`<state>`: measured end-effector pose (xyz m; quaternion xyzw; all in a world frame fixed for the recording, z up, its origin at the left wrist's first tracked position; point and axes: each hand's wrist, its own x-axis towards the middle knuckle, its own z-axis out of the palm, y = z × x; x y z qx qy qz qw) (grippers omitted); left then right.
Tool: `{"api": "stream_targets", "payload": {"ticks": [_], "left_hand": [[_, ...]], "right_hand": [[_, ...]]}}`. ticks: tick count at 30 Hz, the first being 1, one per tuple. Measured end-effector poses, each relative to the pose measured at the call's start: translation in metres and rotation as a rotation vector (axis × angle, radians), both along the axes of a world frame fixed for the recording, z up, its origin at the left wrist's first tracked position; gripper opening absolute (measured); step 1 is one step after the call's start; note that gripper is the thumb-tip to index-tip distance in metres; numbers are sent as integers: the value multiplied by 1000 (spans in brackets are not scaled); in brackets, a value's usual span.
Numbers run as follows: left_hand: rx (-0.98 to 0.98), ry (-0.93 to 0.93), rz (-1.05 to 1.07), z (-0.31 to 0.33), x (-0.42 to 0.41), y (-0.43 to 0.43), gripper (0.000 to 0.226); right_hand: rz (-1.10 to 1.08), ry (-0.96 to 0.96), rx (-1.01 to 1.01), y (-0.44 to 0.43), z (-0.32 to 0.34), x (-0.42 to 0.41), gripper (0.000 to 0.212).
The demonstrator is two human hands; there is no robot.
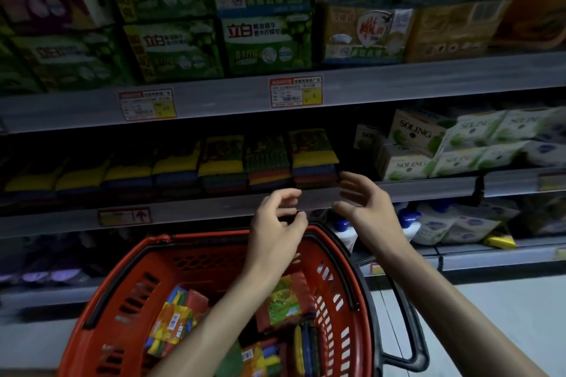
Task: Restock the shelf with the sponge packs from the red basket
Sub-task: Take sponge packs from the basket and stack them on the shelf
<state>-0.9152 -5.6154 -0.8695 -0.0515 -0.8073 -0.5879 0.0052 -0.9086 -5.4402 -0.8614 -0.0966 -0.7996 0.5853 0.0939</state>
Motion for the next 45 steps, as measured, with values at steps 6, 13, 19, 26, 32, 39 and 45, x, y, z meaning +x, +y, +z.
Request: {"api": "stream_targets", "payload": {"ticks": [6,13,19,26,32,39,45], "left_hand": [[-281,96,-108,-18,22,-44,28],[-728,47,-288,-64,50,-94,45],[-1164,-1,-519,-111,51,-87,100],[-1314,-120,-563,-151,33,-55,128],[-998,-281,-395,-159,29,-60,103],[-82,-826,-224,-76,36,-97,87],[467,-1076,-207,-5,54,-124,54]], "right_hand": [[72,-11,270,-7,-8,30,48],[534,-118,1026,-27,-26,66,51],[741,-290,1186,-43,-47,82,45],[759,-309,1164,-46,-55,81,34],[713,-325,1086,-31,-58,69,27],[610,-250,988,-21,-52,61,27],[526,-277,181,-31,-26,61,60]]}}
